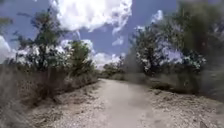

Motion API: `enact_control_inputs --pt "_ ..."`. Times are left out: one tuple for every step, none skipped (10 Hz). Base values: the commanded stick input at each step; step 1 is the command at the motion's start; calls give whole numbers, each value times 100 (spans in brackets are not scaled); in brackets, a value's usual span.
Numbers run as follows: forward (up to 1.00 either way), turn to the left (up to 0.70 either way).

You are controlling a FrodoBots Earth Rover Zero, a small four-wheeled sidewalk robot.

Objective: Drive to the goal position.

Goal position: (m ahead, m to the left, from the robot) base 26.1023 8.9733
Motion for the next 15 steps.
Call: enact_control_inputs --pt "45 -2" --pt "45 0" --pt "45 0" --pt "45 0" --pt "45 0" --pt "45 0" --pt "45 0" --pt "45 0" --pt "45 0" --pt "45 0" --pt "45 0" --pt "45 0" --pt "45 0" --pt "45 0" --pt "45 0"
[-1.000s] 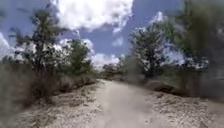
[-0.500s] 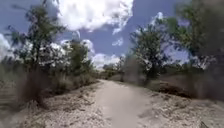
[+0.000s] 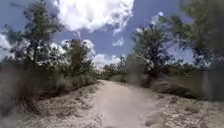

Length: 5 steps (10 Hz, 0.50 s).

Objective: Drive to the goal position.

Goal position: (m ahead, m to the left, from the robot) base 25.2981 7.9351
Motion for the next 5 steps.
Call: enact_control_inputs --pt "45 0" --pt "45 0" --pt "45 0" --pt "45 0" --pt "45 0"
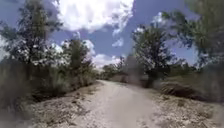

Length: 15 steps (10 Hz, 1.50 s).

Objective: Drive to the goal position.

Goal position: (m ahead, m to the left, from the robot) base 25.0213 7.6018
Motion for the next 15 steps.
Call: enact_control_inputs --pt "45 0" --pt "45 0" --pt "45 0" --pt "45 0" --pt "45 0" --pt "45 0" --pt "45 0" --pt "45 0" --pt "45 0" --pt "45 0" --pt "45 0" --pt "45 0" --pt "45 0" --pt "45 0" --pt "45 0"
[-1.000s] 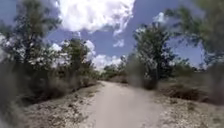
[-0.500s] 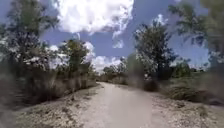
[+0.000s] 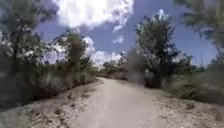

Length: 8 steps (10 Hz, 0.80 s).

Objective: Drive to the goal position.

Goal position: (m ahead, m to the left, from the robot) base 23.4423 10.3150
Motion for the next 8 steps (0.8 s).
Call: enact_control_inputs --pt "45 0" --pt "45 0" --pt "45 0" --pt "45 0" --pt "45 0" --pt "45 0" --pt "45 0" --pt "45 0"
